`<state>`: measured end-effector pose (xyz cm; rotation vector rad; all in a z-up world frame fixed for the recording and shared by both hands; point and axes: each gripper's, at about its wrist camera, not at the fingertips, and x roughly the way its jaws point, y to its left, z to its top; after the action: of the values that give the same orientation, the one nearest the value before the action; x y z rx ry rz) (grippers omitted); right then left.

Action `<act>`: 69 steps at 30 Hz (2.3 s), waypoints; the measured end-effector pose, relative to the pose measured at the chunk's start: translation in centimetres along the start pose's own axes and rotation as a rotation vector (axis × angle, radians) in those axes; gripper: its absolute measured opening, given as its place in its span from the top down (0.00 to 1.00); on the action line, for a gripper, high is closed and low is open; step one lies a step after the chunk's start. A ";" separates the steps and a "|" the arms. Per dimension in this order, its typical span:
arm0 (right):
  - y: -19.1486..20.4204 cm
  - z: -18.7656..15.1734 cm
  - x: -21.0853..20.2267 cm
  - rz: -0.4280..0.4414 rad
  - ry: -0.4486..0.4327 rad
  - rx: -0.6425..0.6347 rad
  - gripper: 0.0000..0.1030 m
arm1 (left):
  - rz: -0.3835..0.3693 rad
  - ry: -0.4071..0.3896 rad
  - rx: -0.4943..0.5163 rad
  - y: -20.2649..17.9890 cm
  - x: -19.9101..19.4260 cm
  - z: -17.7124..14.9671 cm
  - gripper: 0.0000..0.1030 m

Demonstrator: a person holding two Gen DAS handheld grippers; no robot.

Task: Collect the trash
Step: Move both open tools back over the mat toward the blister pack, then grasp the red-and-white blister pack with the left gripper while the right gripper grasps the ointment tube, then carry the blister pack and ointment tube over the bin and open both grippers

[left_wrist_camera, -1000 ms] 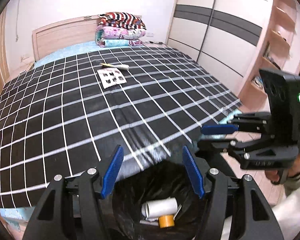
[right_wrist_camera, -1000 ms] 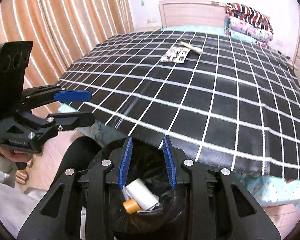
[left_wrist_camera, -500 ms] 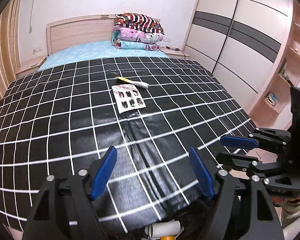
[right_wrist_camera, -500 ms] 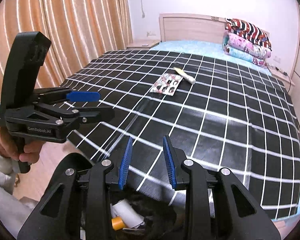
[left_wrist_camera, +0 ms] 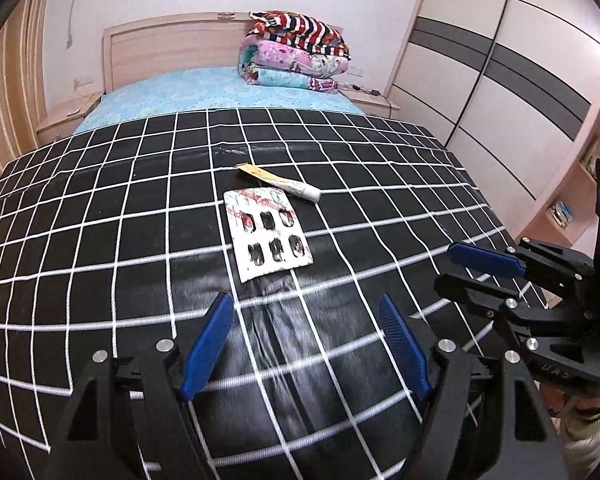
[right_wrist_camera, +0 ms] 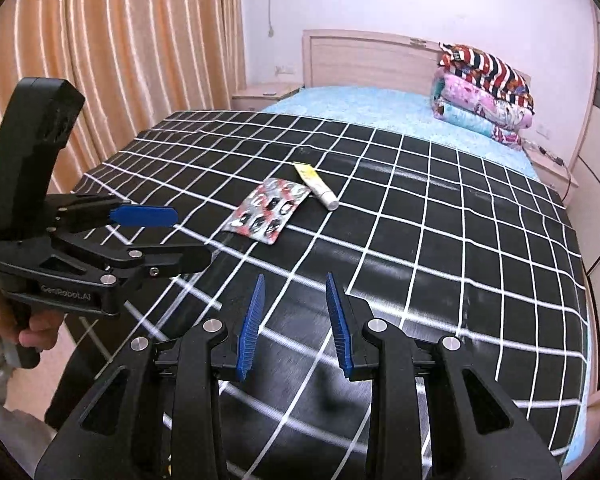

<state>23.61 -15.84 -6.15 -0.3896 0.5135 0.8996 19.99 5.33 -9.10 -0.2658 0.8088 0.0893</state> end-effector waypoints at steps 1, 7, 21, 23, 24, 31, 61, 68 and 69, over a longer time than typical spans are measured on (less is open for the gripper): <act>-0.4 0.3 0.5 0.010 0.003 0.004 0.69 | 0.001 0.000 -0.005 0.1 0.3 0.3 0.30; -2.7 1.8 4.2 0.069 0.052 0.070 0.69 | 0.031 0.009 0.002 0.8 2.6 2.0 0.30; -4.0 5.3 8.7 0.061 0.079 0.008 0.68 | 0.059 0.061 -0.030 2.6 7.5 3.8 0.30; -4.2 5.7 9.3 0.071 0.086 0.008 0.68 | 0.067 0.060 -0.026 2.5 7.7 4.0 0.30; -4.3 5.8 9.5 0.072 0.087 0.007 0.68 | 0.072 0.060 -0.024 2.5 7.8 4.1 0.30; -4.1 6.8 11.3 0.076 0.107 -0.006 0.68 | 0.138 0.056 0.031 1.5 8.4 4.1 0.31; -0.4 4.6 5.0 -0.004 0.058 -0.056 0.86 | 0.164 -0.071 0.040 1.3 -0.1 1.1 0.44; 1.0 3.3 2.6 -0.017 0.040 -0.057 0.86 | 0.146 -0.093 0.044 0.7 -3.2 -0.4 0.44; 1.2 3.1 2.2 -0.017 0.037 -0.055 0.86 | 0.144 -0.095 0.044 0.6 -3.5 -0.6 0.44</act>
<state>24.57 -12.12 -5.00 -0.4607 0.5191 0.8931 17.06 5.84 -7.07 -0.1607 0.7339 0.2179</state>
